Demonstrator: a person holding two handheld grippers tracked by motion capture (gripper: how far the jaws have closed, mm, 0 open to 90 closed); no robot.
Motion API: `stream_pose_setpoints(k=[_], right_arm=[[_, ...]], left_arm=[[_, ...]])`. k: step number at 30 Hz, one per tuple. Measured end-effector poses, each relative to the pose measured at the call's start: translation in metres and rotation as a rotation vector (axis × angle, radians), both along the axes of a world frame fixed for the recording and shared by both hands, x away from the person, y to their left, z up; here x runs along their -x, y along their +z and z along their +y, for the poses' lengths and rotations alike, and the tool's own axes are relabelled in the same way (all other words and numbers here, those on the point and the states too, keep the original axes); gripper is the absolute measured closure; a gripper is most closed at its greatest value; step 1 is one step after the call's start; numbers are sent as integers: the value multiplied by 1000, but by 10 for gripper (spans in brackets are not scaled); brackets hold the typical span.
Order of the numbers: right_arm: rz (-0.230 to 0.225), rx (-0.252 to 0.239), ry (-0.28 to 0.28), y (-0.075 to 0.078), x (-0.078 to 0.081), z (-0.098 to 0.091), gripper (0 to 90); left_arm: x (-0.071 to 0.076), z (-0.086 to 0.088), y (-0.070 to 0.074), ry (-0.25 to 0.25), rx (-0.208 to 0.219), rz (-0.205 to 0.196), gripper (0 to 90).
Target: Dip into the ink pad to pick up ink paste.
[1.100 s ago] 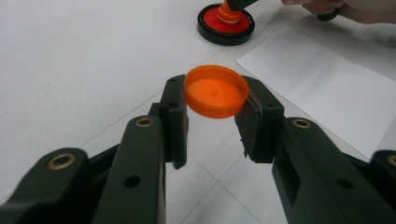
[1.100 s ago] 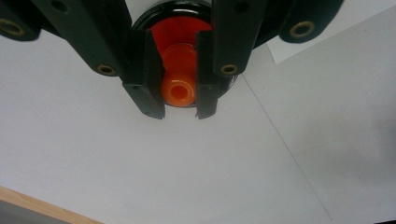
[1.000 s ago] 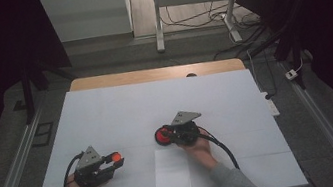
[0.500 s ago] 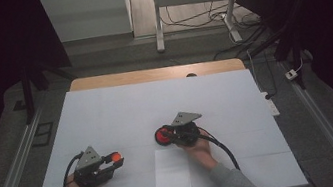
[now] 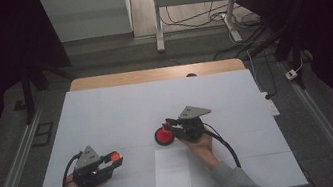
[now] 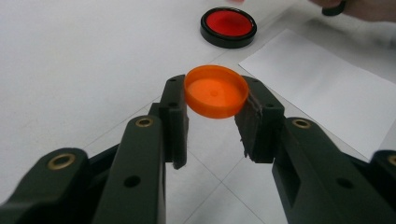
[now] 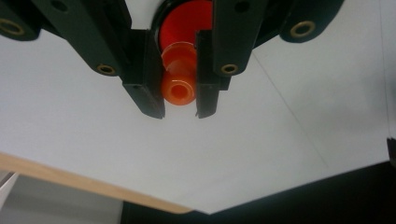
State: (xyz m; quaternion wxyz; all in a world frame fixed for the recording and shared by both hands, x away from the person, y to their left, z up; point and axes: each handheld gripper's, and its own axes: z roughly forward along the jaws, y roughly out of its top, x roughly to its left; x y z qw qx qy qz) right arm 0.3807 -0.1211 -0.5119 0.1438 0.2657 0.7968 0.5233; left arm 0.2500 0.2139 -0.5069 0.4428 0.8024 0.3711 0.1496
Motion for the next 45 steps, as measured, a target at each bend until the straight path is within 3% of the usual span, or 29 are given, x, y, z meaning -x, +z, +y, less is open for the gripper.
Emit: stream_pose_setpoints(k=[4, 20, 40, 45], right_arm=[[-4, -7, -2, 6, 1, -8, 727], [-48, 1, 25, 22, 7, -8, 727], [-36, 22, 60, 18, 9, 5, 727], [-15, 62, 71, 11, 9, 10, 726]], left_arm=[[0, 0, 0, 0, -2, 0, 646], [0, -1, -1, -6, -7, 7, 646], [0, -2, -2, -5, -13, 8, 646], [0, -2, -2, -7, -14, 8, 645]])
